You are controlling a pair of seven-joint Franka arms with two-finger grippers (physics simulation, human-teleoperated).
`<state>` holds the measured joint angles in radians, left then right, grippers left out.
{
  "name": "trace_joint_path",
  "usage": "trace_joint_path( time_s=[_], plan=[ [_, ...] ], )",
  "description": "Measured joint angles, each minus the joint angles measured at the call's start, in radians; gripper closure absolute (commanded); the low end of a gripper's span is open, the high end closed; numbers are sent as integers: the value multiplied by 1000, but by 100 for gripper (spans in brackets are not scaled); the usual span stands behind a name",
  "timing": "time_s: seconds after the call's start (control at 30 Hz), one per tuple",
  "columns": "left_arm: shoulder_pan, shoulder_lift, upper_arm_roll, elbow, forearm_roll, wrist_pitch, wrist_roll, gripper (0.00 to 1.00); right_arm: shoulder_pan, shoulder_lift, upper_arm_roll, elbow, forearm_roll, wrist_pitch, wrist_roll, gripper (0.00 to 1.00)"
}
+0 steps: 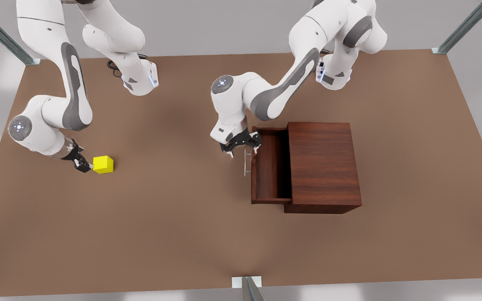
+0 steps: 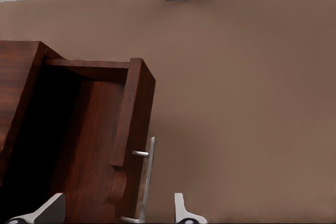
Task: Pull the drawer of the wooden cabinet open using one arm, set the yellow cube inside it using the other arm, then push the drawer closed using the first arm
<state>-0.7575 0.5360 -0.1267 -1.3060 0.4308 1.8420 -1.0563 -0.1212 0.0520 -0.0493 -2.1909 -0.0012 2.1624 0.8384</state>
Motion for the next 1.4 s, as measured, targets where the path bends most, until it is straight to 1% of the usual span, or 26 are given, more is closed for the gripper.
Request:
trace_joint_path(
  time_s=[0.03, 0.1, 0.13, 0.17, 0.2, 0.23, 0.27, 0.4, 0.57, 0.67, 0.87, 1.2, 1.4],
  plan=[
    [92, -77, 2, -2, -42, -56, 36, 0, 0, 9, 0, -4, 0, 19, 27, 0],
    [447, -210, 6, -34, -181, -154, 138, 0, -17, 26, 0, -19, -1, 56, 77, 0],
    [614, -335, 10, -193, -249, -159, 189, 0, -33, 36, 0, -33, -1, 80, 100, 0],
    [727, -419, 15, -308, -296, -153, 237, 0, -54, 46, -1, -43, -1, 101, 122, 0],
    [801, -438, 17, -340, -330, -148, 283, 0, -74, 58, -1, -47, -1, 122, 143, 0],
    [843, -440, 18, -344, -356, -150, 326, 0, -88, 71, -1, -50, -1, 141, 164, 0],
    [857, -435, 19, -342, -377, -155, 366, 0, -94, 81, -1, -51, -1, 158, 183, 0],
    [795, -408, 24, -362, -439, -178, 509, 0, -98, 102, 0, -92, -2, 220, 249, 0],
    [889, -434, 41, -350, -470, -239, 650, 0, -108, 101, 0, -147, -2, 287, 313, 0],
    [903, -439, 35, -335, -486, -263, 719, 0, -105, 103, 0, -155, -2, 313, 343, 0],
    [851, -445, 29, -331, -496, -288, 825, 0, -99, 111, 2, -193, -18, 349, 388, 0],
    [863, -452, 17, -333, -486, -292, 939, 0, -87, 169, 9, -213, -51, 406, 437, 0],
    [862, -452, 15, -334, -485, -291, 982, 0, -82, 238, 11, -211, -68, 463, 457, 0]
  ],
)
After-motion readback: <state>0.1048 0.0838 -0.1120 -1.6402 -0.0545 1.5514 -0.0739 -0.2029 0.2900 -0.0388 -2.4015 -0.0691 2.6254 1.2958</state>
